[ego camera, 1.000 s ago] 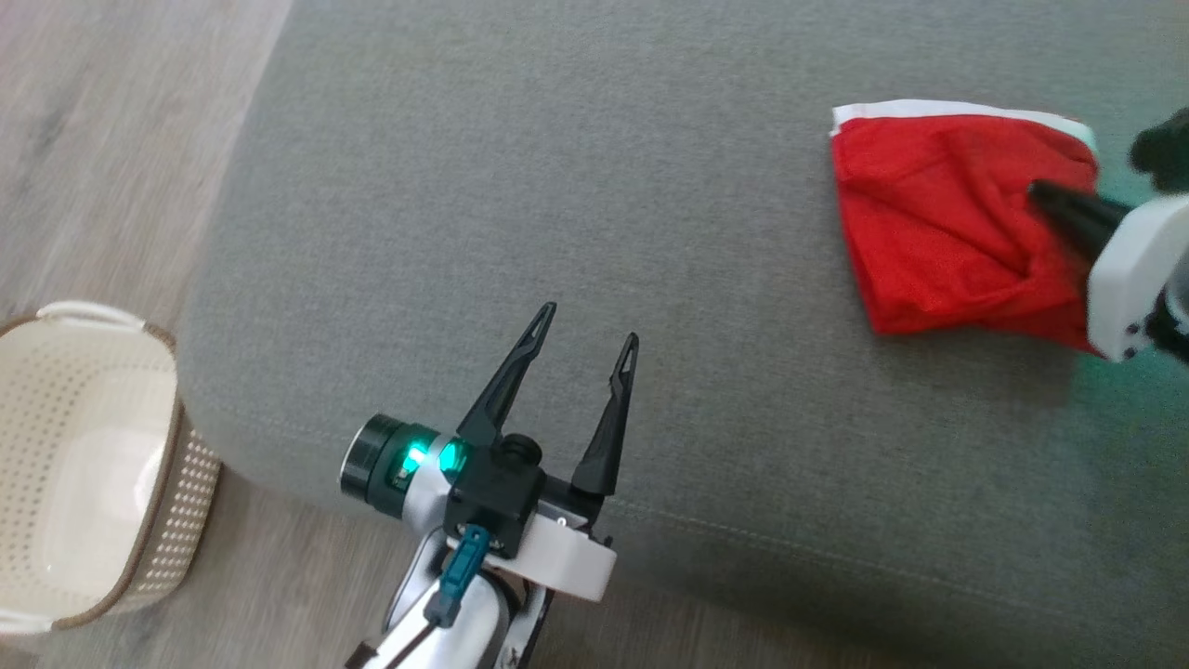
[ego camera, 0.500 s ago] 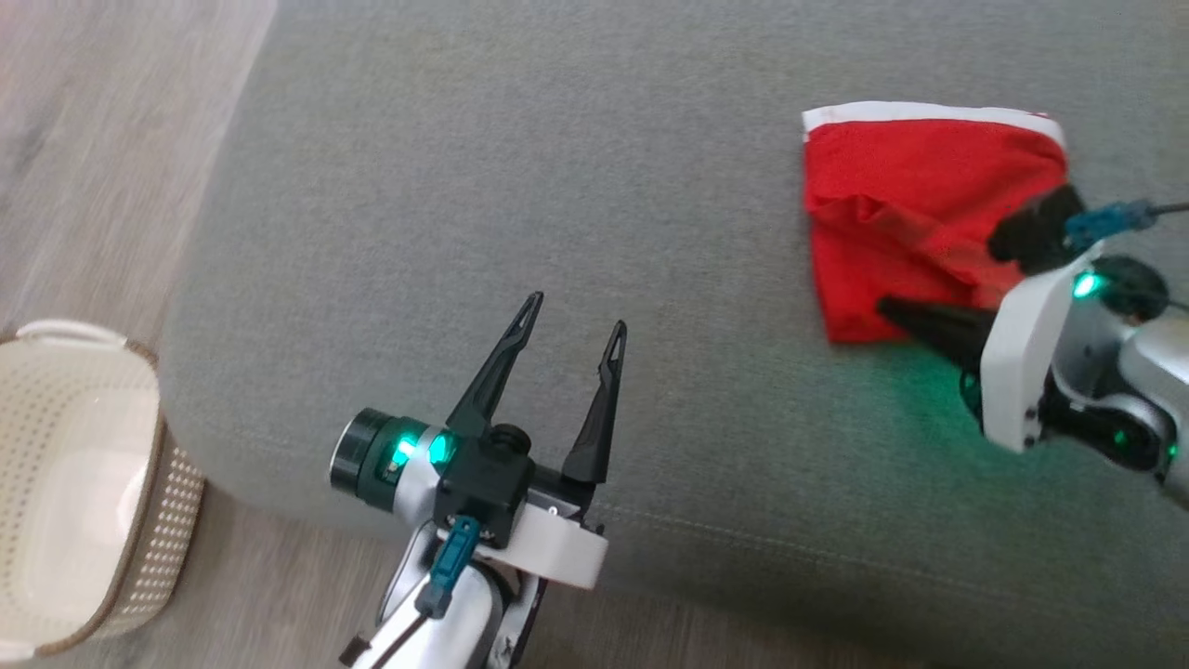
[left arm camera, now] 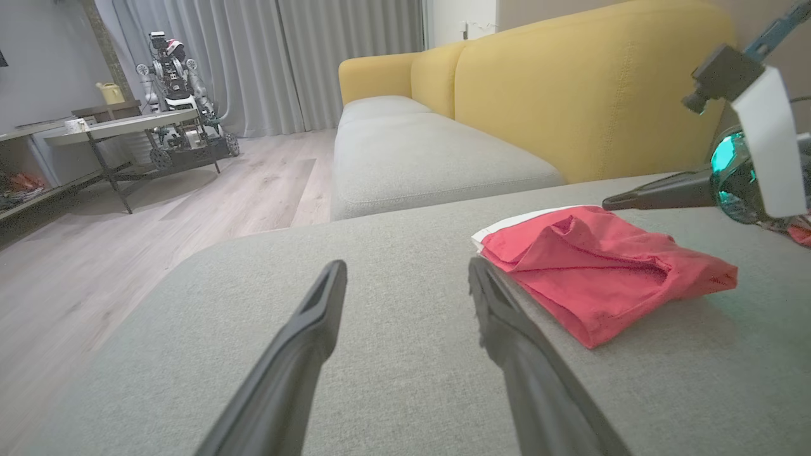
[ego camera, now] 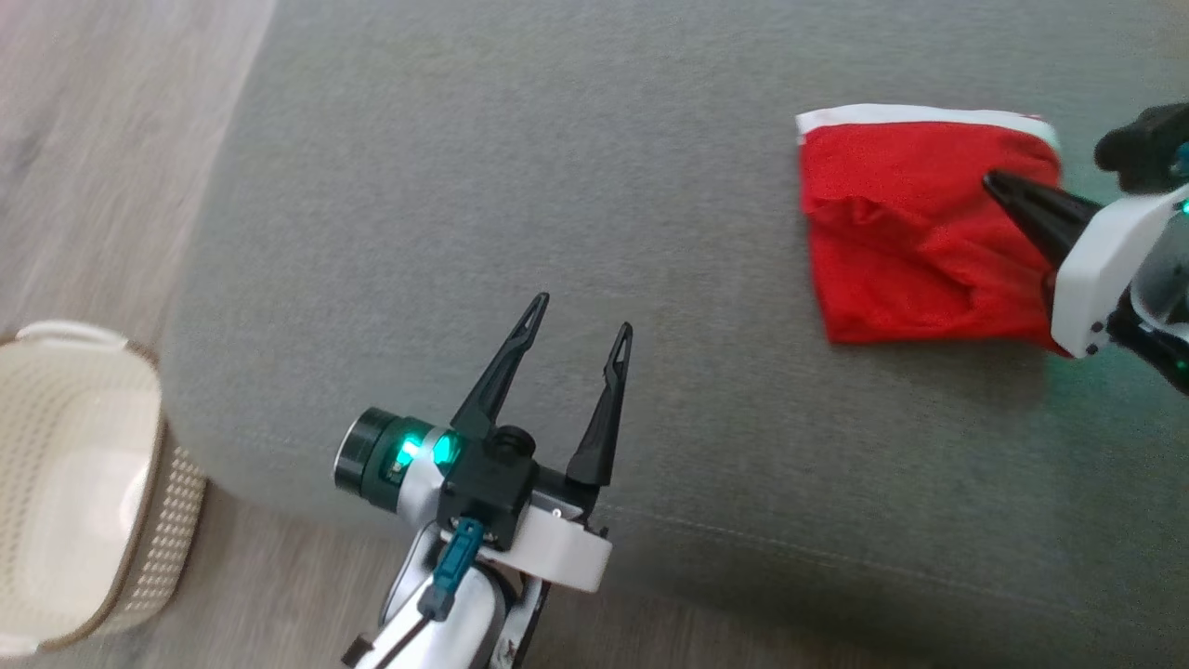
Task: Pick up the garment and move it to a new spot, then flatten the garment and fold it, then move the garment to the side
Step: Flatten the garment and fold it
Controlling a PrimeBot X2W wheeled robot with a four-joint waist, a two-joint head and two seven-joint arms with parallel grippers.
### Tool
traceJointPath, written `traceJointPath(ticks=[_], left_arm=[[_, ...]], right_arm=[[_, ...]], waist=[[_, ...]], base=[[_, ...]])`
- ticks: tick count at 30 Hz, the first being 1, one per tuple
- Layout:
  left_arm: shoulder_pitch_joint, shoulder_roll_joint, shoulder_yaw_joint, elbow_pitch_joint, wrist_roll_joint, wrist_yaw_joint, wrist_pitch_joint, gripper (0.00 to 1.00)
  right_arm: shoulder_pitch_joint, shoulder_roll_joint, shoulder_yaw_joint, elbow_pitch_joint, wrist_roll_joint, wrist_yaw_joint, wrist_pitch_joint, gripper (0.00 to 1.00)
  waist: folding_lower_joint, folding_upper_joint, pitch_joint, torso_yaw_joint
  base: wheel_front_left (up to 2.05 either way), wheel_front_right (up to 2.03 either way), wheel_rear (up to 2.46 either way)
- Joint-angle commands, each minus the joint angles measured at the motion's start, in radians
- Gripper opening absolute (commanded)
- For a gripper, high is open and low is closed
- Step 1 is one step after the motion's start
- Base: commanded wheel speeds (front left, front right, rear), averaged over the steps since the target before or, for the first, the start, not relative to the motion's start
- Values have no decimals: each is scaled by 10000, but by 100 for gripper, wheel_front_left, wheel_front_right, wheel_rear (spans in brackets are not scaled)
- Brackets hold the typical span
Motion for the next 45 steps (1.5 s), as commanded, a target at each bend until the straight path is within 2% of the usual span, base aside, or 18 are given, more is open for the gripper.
traceJointPath(ticks=[1, 4, 7, 12, 17, 20, 23, 28, 30, 31, 33, 37, 41, 43, 45], left_arm=[[-356, -15, 234, -380, 27, -10, -49, 100], [-372, -37, 203, -358, -47, 5, -49, 100], [-359, -55, 182, -330, -103, 30, -49, 100], [-304, -70, 248, -308, -123, 119, -49, 100], [-175, -40, 359, -322, -48, 141, -49, 100], [-127, -18, 400, -329, -33, 143, -49, 100], [-83, 10, 428, -339, 5, 131, -49, 100], [86, 108, 585, -399, 17, 205, -49, 100], [208, 126, 708, -475, -23, 284, -49, 100], [281, 138, 784, -531, -39, 339, -49, 100], [467, 153, 1014, -707, -109, 497, -49, 100], [1033, 212, 1626, -1112, -383, 721, -49, 100], [1571, 246, 2042, -1342, -449, 761, -49, 100], [1739, 237, 2165, -1441, -422, 715, -49, 100], [1874, 230, 2266, -1542, -367, 642, -49, 100]], right_arm=[[-16, 115, 27, 410, -110, -4, -60, 0], [-2, 361, 223, 913, 44, -4, 199, 0], [216, 444, 505, 747, 279, -4, 730, 0], [750, 160, 727, -513, 980, -4, 1755, 0], [1233, -505, 791, -2323, 1694, -4, 3001, 0], [1343, -655, 797, -2801, 1829, -4, 3113, 0], [1310, -800, 754, -3171, 1804, -4, 2432, 0], [1354, -668, -97, -2446, 1046, -4, -215, 0], [1614, -336, -668, -1822, 831, -4, -1029, 35], [1751, -132, -1022, -1454, 596, -4, -1230, 100], [2092, 432, -2024, -772, -17, -4, -1388, 100], [3497, 2103, -6227, -707, -2487, -4, -1407, 100], [5946, 4114, -9798, -2387, -5638, -4, -1409, 100], [7046, 4976, -10833, -3246, -6796, -4, -1410, 100], [7845, 5547, -11459, -3983, -7682, -4, -1411, 100]], waist=[[0, 0, 249, 361], [0, 0, 380, 640], [0, 0, 379, 783], [0, 0, 185, 713], [0, 0, -200, 235], [0, 0, -311, 53], [0, 0, -465, -151], [0, 0, -765, -449], [0, 0, -914, -571], [0, 0, -985, -641], [0, 0, -1154, -814], [0, 0, -1491, -1218], [0, 0, -1754, -1509], [0, 0, -1862, -1589], [0, 0, -1940, -1646]], base=[[0, 0, 0], [0, 0, 0], [0, 0, 0], [0, 0, 0], [0, 0, 0], [0, 0, 0], [0, 0, 0], [0, 0, 0], [0, 0, 0], [0, 0, 0], [0, 0, 0], [0, 0, 0], [0, 0, 0], [0, 0, 0], [0, 0, 0]])
